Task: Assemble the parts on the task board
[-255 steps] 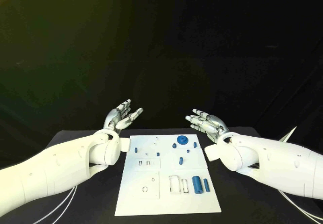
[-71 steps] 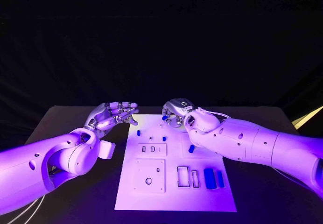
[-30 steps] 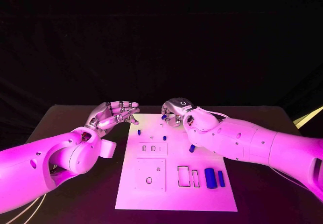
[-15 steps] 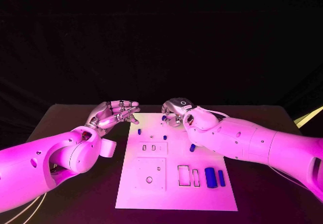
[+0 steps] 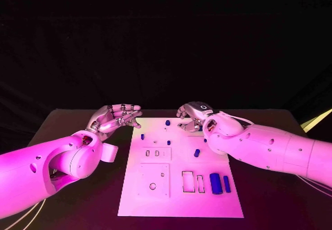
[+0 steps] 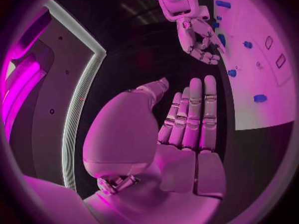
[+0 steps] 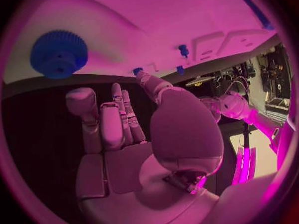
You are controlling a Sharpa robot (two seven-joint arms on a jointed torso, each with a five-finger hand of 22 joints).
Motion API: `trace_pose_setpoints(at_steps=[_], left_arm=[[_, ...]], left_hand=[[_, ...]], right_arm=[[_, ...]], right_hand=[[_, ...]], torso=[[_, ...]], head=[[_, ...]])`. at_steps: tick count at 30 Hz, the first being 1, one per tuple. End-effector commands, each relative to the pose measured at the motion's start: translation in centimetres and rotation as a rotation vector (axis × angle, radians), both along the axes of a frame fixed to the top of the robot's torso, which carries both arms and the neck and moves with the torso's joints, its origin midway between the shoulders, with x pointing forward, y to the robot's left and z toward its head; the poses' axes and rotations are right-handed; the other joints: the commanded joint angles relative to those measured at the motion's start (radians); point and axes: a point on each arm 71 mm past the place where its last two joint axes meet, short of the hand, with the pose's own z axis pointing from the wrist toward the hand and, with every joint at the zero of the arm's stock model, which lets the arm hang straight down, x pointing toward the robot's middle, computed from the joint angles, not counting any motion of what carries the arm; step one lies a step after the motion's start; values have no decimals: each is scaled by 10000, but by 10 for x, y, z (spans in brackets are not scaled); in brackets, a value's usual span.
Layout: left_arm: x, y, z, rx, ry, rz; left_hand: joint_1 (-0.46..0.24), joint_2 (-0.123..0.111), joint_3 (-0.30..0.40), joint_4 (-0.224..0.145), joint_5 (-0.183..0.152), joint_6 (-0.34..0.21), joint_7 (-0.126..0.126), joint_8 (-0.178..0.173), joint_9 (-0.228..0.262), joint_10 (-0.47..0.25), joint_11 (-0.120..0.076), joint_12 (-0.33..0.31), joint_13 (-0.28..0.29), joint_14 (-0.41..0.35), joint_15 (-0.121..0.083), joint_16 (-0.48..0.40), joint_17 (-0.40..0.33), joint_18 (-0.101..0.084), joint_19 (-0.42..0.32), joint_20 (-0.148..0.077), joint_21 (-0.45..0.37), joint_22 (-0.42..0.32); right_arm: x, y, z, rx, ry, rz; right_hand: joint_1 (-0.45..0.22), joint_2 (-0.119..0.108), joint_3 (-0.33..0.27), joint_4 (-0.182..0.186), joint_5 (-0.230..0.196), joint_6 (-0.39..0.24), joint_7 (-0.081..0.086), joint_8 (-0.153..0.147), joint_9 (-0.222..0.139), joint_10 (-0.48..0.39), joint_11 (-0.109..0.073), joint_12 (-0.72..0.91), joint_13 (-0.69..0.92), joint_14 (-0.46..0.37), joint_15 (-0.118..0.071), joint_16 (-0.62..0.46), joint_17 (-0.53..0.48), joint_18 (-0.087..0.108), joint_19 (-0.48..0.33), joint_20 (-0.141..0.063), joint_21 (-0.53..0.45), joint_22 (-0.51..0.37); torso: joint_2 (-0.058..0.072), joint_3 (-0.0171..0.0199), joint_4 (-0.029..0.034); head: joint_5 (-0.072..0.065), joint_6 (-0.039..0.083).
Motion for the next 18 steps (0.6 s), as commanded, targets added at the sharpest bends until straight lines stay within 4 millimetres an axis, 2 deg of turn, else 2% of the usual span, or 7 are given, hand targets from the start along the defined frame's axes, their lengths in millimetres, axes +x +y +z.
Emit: trace_pose_setpoints(at_steps=[1,8,11,12,13,15,18], left_arm=[[0,1,1,-27,-33,-17],[1,3,1,-15,-38,24],[1,3,1,-11,-39,35],[1,3,1,-11,-39,37],[2,4,1,-11,-41,40],[2,4,0,-8,-41,48],[3,3,0,-6,-39,58]], left_hand=[[-178,69,221,-134,48,-61,203,-120,159,-27,27,-91,175,-126,-17,205,144,227,-140,-6,127,145],[-178,69,221,-134,48,-61,203,-120,159,-27,27,-91,175,-126,-17,205,144,227,-140,-6,127,145],[-178,69,221,-134,48,-61,203,-120,159,-27,27,-91,175,-126,-17,205,144,227,-140,-6,127,145],[-178,69,221,-134,48,-61,203,-120,159,-27,27,-91,175,-126,-17,205,144,227,-140,-6,127,145],[-178,69,221,-134,48,-61,203,-120,159,-27,27,-91,175,-126,-17,205,144,227,-140,-6,127,145],[-181,68,223,-142,47,-68,204,-123,162,-36,29,-91,175,-136,-13,214,139,227,-161,-2,148,160],[-182,67,224,-146,47,-72,205,-125,163,-41,30,-92,176,-141,-12,219,137,227,-171,0,158,168]], right_arm=[[-3,-10,6,307,400,-125],[3,-50,17,750,1501,-915],[6,-60,17,676,1838,-1128],[7,-63,16,648,1914,-1176],[8,-65,16,616,1995,-1234],[9,-68,16,569,2100,-1324],[11,-72,14,491,2261,-1518]], right_hand=[[307,-28,-861,233,153,-158,36,-229,-120,351,-150,222,205,-7,-73,28,57,23,34,-87,-107,114],[935,-106,-1715,679,406,-347,-207,-450,-95,1771,-516,1660,1510,200,-383,511,669,-107,407,-377,402,853],[1459,-99,-2387,1140,456,-479,-222,-460,16,1300,-537,3402,3332,291,-407,806,1049,-178,544,-398,666,1279],[1731,-161,-2740,1439,423,-601,-194,-468,71,605,-498,4601,4550,328,-327,987,1287,-214,592,-351,794,1486],[1979,-18,-2849,1795,481,-656,-156,-386,145,28,-477,5493,5444,367,-296,1137,1491,-239,644,-308,915,1675],[2130,-39,-2993,2125,431,-686,-75,-274,220,-104,-403,6318,6137,425,-264,1318,1756,-266,713,-290,1071,1899],[2113,-24,-3160,2224,360,-788,10,-204,272,-294,-326,7016,6774,416,-211,1356,1799,-264,695,-240,1077,1963]], torso=[[-49,33,-88],[-80,65,-123],[-80,75,-119],[-75,70,-114],[-72,77,-117],[-66,71,-120],[-57,43,-125]], head=[[-41,54],[-105,100],[-107,94],[-108,93],[-112,89],[-126,93],[-156,90]])
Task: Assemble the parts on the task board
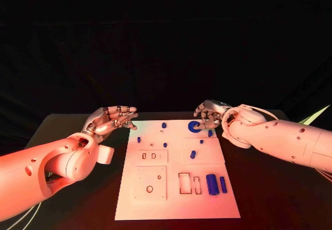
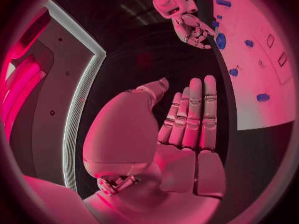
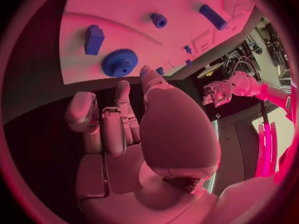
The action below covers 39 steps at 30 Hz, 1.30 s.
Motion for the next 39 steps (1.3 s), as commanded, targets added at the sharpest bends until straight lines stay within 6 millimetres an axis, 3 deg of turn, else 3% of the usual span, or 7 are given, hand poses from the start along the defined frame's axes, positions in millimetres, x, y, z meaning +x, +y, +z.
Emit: trace_pose_setpoints(at_steps=[1,10,31,39], left_arm=[[1,-2,0,-37,-30,-56],[2,-2,0,-37,-27,-54],[2,-2,0,-34,-21,-52],[2,-2,0,-32,-17,-52]], left_hand=[[-182,67,224,-146,47,-72,205,-125,163,-41,30,-92,176,-140,-12,219,137,227,-173,-1,157,162],[-182,67,224,-146,47,-72,205,-125,163,-41,30,-92,176,-140,-12,219,137,227,-173,-1,157,162],[-180,69,229,-155,48,-75,205,-126,165,-46,30,-90,177,-148,-12,227,133,228,-189,2,175,175],[-180,69,229,-155,48,-75,205,-126,165,-46,30,-90,177,-148,-12,227,133,228,-189,2,175,175]], right_arm=[[3,-3,-1,-95,199,-168],[8,-5,-3,-215,356,-423],[12,1,-12,-190,791,-360],[12,2,-18,-203,973,-361]], right_hand=[[174,-4,-231,161,30,-225,98,64,133,-238,17,209,188,399,92,144,310,-249,214,24,252,161],[159,78,-278,162,64,-248,171,192,199,332,84,1926,1704,521,159,462,787,-333,410,93,638,639],[19,306,34,138,189,301,-28,551,298,950,-77,3257,2892,638,48,762,1261,-412,589,20,1029,1130],[23,417,360,124,489,483,-115,612,268,1226,-163,3686,3300,688,-26,868,1435,-457,688,-53,1225,1367]], torso=[[19,-22,-15],[13,-28,44],[14,-28,30],[13,-21,20]], head=[[-30,-18],[-68,-81],[8,-187],[32,-206]])
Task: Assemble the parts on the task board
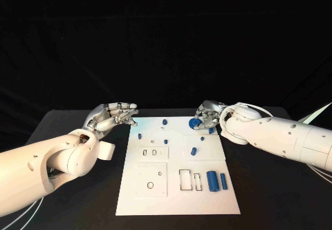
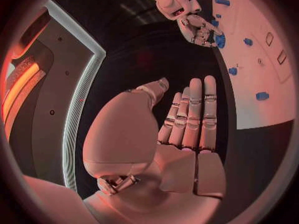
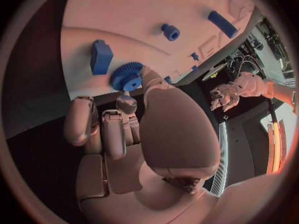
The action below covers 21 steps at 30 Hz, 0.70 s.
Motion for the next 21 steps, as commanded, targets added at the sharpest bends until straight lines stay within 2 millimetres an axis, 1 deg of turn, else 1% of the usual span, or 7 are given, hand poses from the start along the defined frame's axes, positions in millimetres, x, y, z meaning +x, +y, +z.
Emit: trace_pose_setpoints(at_steps=[1,9,13,15,16,20,21], left_arm=[[0,-1,1,-33,-28,-55],[0,-1,1,-26,-23,-43],[0,-1,1,-25,-18,-45],[0,-1,1,-22,-14,-42],[0,-1,1,-21,-12,-39],[0,0,1,-15,-6,-30],[0,0,1,-14,-5,-28]], left_hand=[[-180,69,229,-154,48,-75,205,-126,164,-46,30,-90,176,-80,-10,226,133,228,-135,-48,174,167],[-180,69,229,-154,48,-75,205,-126,164,-46,30,-90,176,-80,-10,226,133,228,-135,-48,174,167],[-184,79,237,-162,49,-78,208,-127,169,-54,33,-88,178,-92,-7,241,126,229,-163,-43,206,190],[-184,79,237,-162,49,-78,208,-127,169,-54,33,-88,178,-92,-7,241,126,229,-163,-43,206,190],[-184,79,237,-162,49,-78,208,-127,169,-54,33,-88,178,-92,-7,241,126,229,-163,-43,206,190],[-184,79,237,-162,49,-78,208,-127,169,-54,33,-88,178,-92,-7,241,126,229,-163,-43,206,190],[-184,79,237,-162,49,-78,208,-127,169,-54,33,-88,178,-92,-7,241,126,229,-163,-43,206,190]], right_arm=[[0,0,-2,-18,61,16],[0,-1,-3,-38,106,10],[0,0,-4,-30,105,63],[0,0,-3,-13,70,99],[0,0,-3,-8,48,118],[-1,1,-2,31,-57,208],[-1,2,-2,43,-88,233]], right_hand=[[-120,273,409,124,264,48,34,250,88,465,-113,278,233,708,-16,186,1452,-296,278,-33,225,218],[-127,327,874,111,633,139,24,222,4,606,-133,496,463,736,-39,246,1558,-318,316,-62,315,348],[-46,408,1440,69,748,308,-10,239,-61,716,-170,642,623,757,-66,287,1634,-338,357,-86,403,472],[27,453,1990,32,360,434,-32,255,-106,769,-209,701,701,769,-93,309,1675,-344,381,-127,450,545],[96,482,2328,-30,275,508,-66,277,-120,798,-231,729,740,778,-115,325,1705,-354,395,-136,478,586],[127,566,3261,-318,194,756,-144,423,-92,988,-303,908,935,805,-170,380,1809,-382,458,-188,592,737],[118,569,3301,-332,181,764,-149,431,-89,995,-304,914,942,806,-173,382,1814,-383,461,-190,595,742]], torso=[[3,7,-1],[3,11,-7],[3,12,-9],[3,11,-7],[3,9,-5],[0,8,0],[2,9,-2]], head=[[5,-8],[21,-22],[28,-27],[27,-31],[30,-36],[37,-39],[41,-39]])
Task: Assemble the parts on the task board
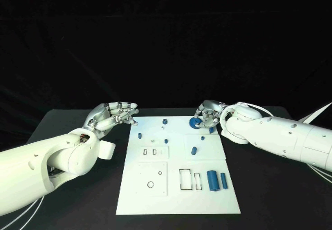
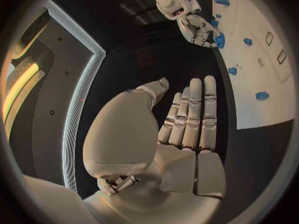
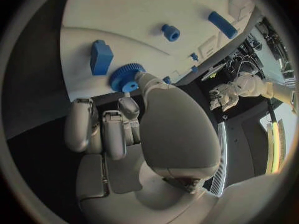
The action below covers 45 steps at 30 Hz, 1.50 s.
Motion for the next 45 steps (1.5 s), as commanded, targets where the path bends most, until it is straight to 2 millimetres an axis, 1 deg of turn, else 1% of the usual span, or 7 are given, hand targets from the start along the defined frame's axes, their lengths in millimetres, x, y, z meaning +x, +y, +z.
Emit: trace_pose_setpoints(at_steps=[1,5,16,24,32,39,45], left_arm=[[0,-1,1,-24,-17,-43],[0,-1,1,-23,-14,-44],[0,-1,1,-21,-7,-44],[1,-2,1,-31,-6,-72],[1,-6,0,-61,1,-149],[1,-7,0,-72,4,-180],[1,-9,0,-82,5,-205]], left_hand=[[-184,79,237,-162,49,-78,208,-127,168,-51,32,-88,177,-92,-7,241,126,229,-162,-43,204,184],[-188,82,238,-163,49,-79,209,-127,170,-54,33,-87,178,-95,-6,245,124,229,-171,-41,214,191],[-188,82,238,-163,49,-79,209,-127,170,-54,33,-87,178,-95,-6,245,124,229,-171,-41,214,191],[-188,82,238,-163,49,-79,209,-127,170,-54,33,-87,178,-95,-6,245,124,229,-171,-41,214,191],[-188,82,238,-163,49,-79,209,-127,170,-54,33,-87,178,-95,-6,245,124,229,-171,-41,214,191],[-188,82,238,-163,49,-79,209,-127,170,-54,33,-87,178,-95,-6,245,124,229,-171,-41,214,191],[-188,82,238,-163,49,-79,209,-127,170,-54,33,-87,178,-95,-6,245,124,229,-171,-41,214,191]], right_arm=[[-2,2,-1,20,-86,136],[-3,5,0,80,-238,248],[-11,19,8,-17,-1381,723],[-32,63,20,-275,-2877,2015],[-44,103,17,-522,-3217,2836],[-47,125,3,-576,-3095,3073],[-45,135,-9,-667,-2884,3068]], right_hand=[[-70,469,1281,-190,23,583,-45,483,467,730,-198,250,254,937,-59,188,1841,-249,316,-29,301,370],[-465,389,1857,-514,-44,607,-75,619,551,842,-223,329,359,942,-84,195,1861,-263,349,-55,355,463],[-913,227,2134,-811,-189,609,-92,742,632,983,-235,451,502,936,-106,180,1846,-307,451,-66,515,650],[-1229,25,2236,-997,-119,643,-93,795,650,1351,-242,894,928,972,-114,254,1975,-397,672,-76,866,993],[-1334,0,2252,-1008,-151,647,-91,799,647,1395,-241,941,977,978,-114,263,1989,-409,703,-78,913,1041],[-1366,-5,2260,-1014,-172,642,-90,796,644,1398,-241,941,980,977,-114,262,1987,-410,707,-78,919,1048],[-1392,-15,2273,-1029,-175,615,-78,781,636,1402,-236,945,988,979,-113,264,1991,-411,710,-78,922,1053]], torso=[[1,-4,4],[-1,-3,3],[5,-9,11],[2,-7,11],[12,-16,24],[26,-16,35],[18,-23,32]], head=[[11,-4],[14,-6],[49,25],[69,53],[92,55],[120,36],[151,6]])
